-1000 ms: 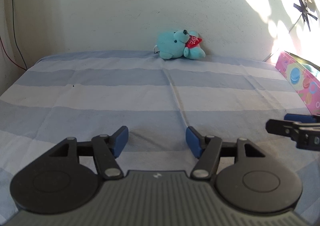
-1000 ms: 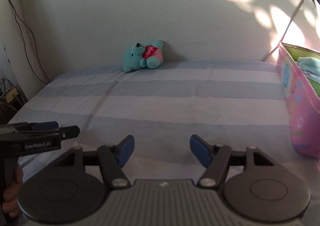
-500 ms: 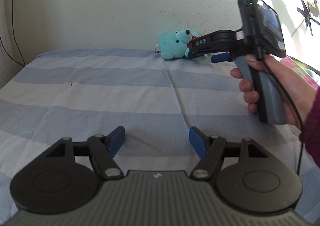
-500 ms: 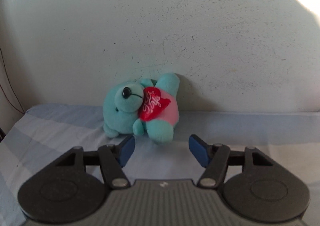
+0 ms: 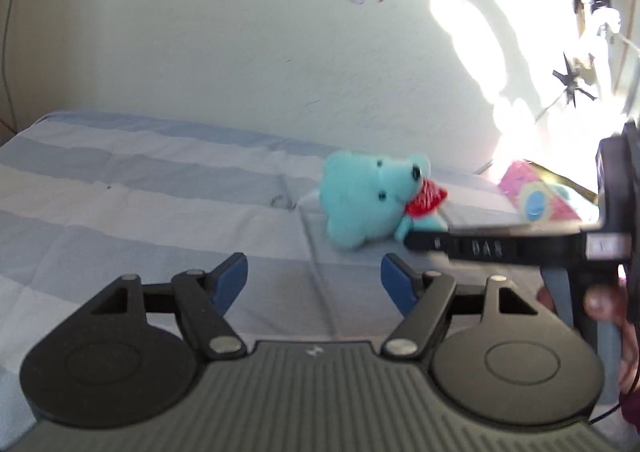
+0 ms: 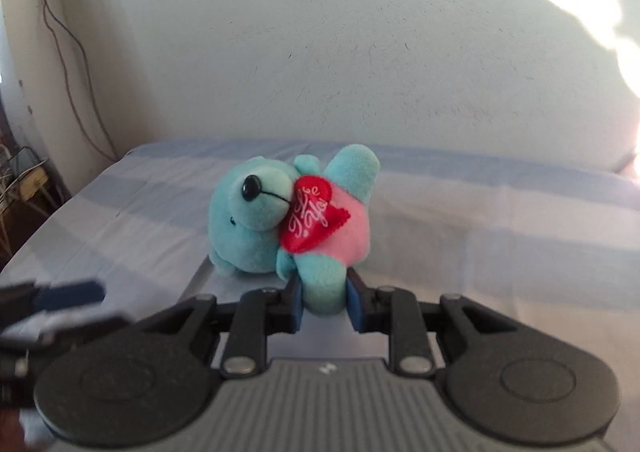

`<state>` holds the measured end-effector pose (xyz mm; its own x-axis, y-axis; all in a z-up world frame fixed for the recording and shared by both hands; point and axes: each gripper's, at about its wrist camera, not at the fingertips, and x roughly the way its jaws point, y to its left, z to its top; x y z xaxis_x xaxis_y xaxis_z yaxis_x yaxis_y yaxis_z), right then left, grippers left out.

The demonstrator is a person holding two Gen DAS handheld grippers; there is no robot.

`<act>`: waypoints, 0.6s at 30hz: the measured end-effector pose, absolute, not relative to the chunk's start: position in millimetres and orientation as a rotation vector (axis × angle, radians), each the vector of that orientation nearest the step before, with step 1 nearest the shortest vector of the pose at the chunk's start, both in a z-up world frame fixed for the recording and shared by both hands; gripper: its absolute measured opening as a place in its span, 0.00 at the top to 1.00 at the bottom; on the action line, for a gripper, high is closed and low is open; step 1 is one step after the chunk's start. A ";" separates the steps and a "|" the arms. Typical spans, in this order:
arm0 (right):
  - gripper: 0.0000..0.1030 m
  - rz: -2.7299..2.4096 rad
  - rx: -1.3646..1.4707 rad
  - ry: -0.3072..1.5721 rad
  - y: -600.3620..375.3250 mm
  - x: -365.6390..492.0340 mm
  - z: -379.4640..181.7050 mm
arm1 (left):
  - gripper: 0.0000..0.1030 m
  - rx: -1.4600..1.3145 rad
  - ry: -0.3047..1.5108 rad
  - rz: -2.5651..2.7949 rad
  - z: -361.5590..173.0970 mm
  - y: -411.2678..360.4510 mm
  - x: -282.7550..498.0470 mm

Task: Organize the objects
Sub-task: 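Grasp the teal teddy bear with the right gripper, then carry the teddy bear into the pink tin and open the right gripper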

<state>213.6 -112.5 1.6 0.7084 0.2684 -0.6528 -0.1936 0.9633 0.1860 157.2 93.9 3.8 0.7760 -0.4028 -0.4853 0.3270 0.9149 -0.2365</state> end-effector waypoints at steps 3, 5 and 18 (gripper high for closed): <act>0.79 0.249 0.133 0.743 -127.8 153.9 1.9 | 0.23 -0.165 0.561 -0.589 4.7 81.8 144.0; 0.79 0.234 0.169 0.742 -137.8 123.8 6.7 | 0.21 -0.170 0.581 -0.681 4.2 69.9 135.6; 0.79 0.128 0.291 0.646 -218.5 7.3 13.2 | 0.38 -0.052 0.662 -0.916 5.9 -55.3 81.0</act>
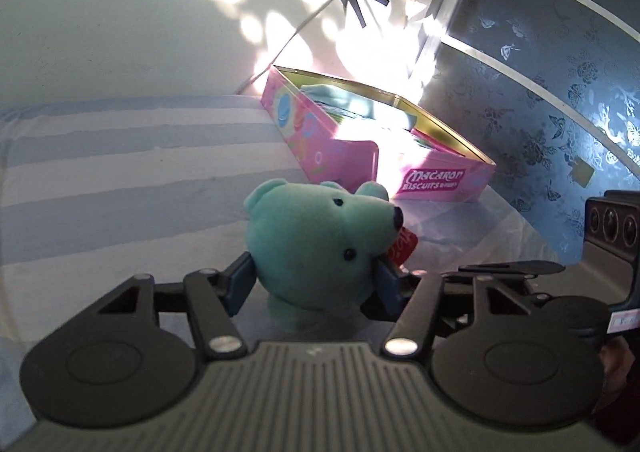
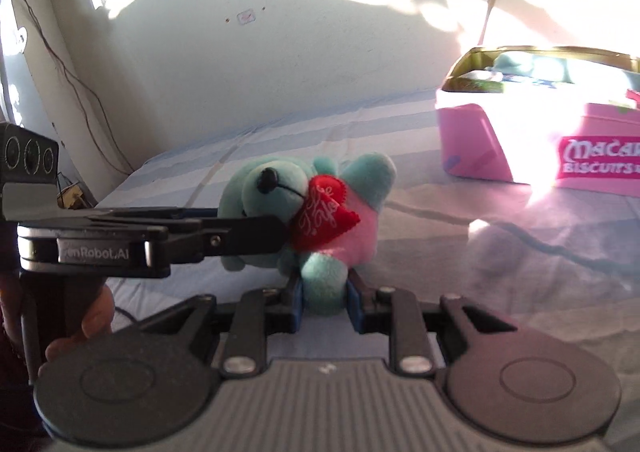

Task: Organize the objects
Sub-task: 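Carry the teddy bear into the pink tin and open the right gripper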

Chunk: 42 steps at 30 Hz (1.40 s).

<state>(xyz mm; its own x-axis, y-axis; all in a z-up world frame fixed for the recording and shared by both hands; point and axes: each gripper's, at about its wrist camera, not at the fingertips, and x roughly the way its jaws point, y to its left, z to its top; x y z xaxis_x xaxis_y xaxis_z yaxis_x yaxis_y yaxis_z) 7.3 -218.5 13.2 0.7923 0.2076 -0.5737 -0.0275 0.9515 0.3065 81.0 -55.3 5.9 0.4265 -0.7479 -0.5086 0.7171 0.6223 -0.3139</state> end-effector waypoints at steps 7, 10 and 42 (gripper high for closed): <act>0.79 0.012 0.271 0.463 -284.0 -12.4 45.9 | 0.38 -0.002 0.582 -0.978 50.6 -136.8 84.4; 0.79 -0.057 0.238 0.415 -320.0 -8.1 59.6 | 0.38 0.033 0.556 -0.999 62.9 -185.7 94.7; 0.53 -0.256 0.328 0.501 -469.9 55.9 62.4 | 0.31 0.151 0.660 -0.739 75.1 -314.7 161.4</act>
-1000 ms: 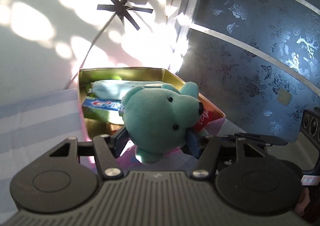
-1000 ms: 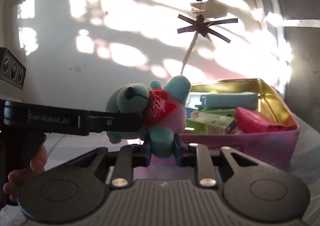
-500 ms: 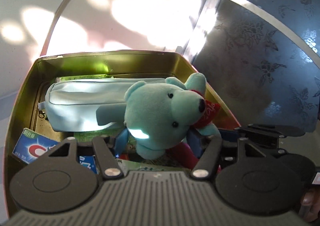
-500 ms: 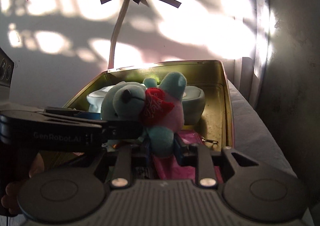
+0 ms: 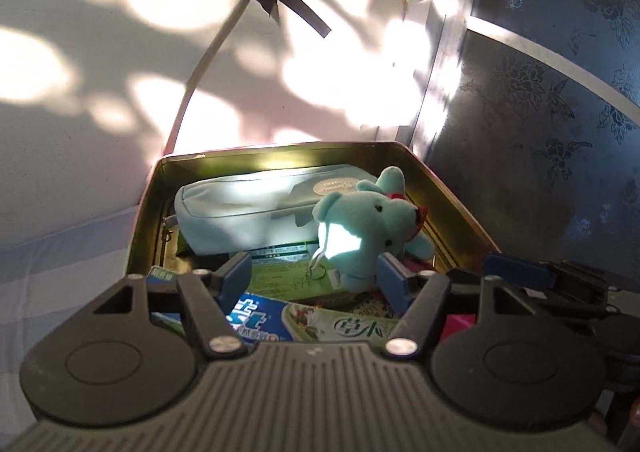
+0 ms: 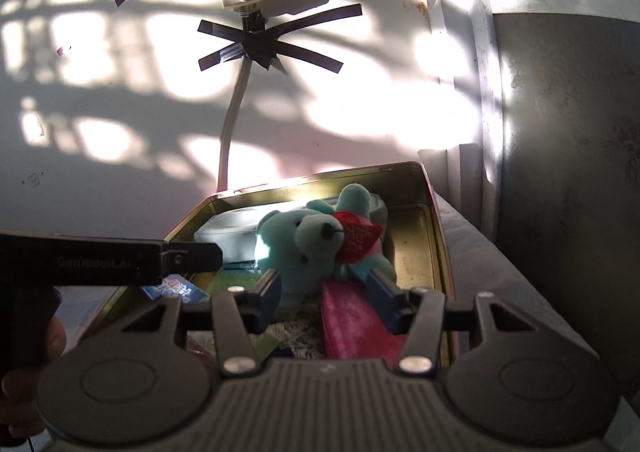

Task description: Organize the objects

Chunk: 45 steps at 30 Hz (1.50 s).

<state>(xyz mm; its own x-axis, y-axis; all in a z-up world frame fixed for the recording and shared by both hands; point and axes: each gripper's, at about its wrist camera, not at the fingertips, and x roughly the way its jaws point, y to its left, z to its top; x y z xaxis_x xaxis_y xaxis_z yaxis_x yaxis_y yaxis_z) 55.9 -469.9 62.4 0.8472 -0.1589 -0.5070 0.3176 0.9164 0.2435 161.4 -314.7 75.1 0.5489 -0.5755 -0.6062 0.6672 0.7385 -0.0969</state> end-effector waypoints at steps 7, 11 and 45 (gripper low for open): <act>0.53 -0.268 0.420 0.432 -437.9 0.8 62.9 | 0.31 0.227 0.634 -0.662 71.7 -285.8 125.6; 0.53 -0.282 0.470 0.419 -421.1 -28.4 57.1 | 0.31 0.233 0.626 -0.649 67.9 -263.6 104.2; 0.01 -0.306 0.418 0.361 -274.7 -114.2 41.7 | 0.00 0.199 0.533 -0.483 23.7 -134.3 13.3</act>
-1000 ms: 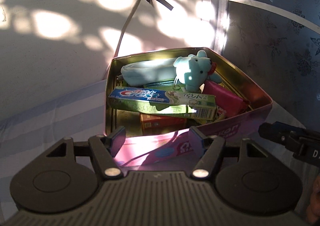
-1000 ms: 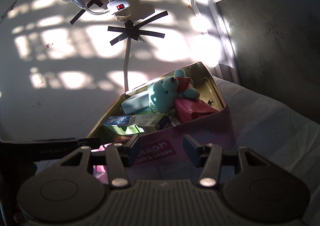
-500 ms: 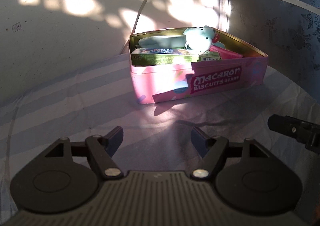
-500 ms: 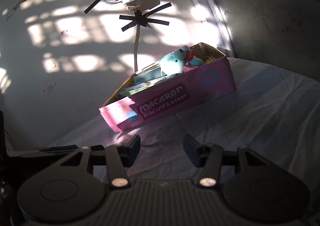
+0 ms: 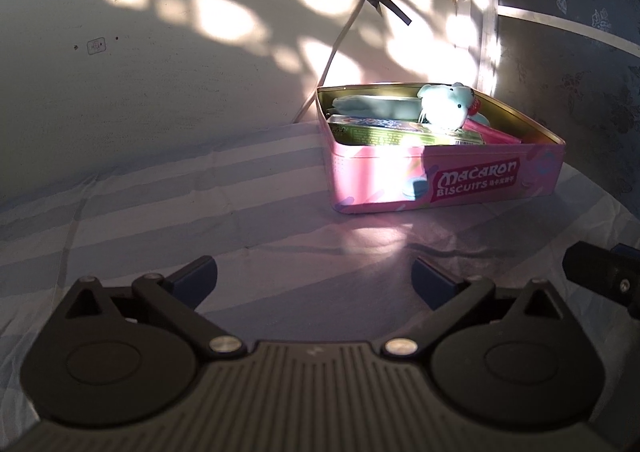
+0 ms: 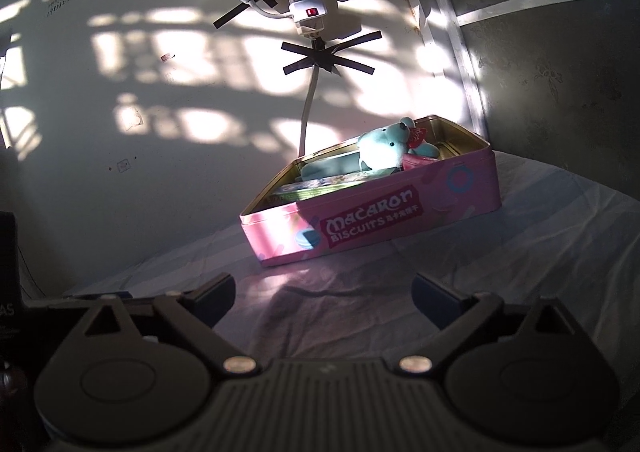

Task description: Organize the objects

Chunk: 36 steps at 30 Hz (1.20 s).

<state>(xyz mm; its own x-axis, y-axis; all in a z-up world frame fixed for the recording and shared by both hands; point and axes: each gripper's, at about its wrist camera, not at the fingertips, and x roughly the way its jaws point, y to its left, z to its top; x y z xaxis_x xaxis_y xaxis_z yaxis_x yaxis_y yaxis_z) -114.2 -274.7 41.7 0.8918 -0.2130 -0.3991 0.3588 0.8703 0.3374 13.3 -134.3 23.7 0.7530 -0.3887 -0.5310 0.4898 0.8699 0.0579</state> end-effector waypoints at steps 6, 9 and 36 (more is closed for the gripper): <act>0.00 -0.308 0.377 0.363 -261.7 -109.9 43.0 | 0.00 0.243 0.570 -0.449 18.4 -136.6 13.8; 0.00 -0.330 0.357 0.366 -258.5 -107.1 41.7 | 0.00 0.234 0.566 -0.454 18.3 -135.3 12.1; 0.00 -0.348 0.447 0.373 -268.5 -100.4 26.3 | 0.00 0.308 0.570 -0.357 10.2 -140.8 10.2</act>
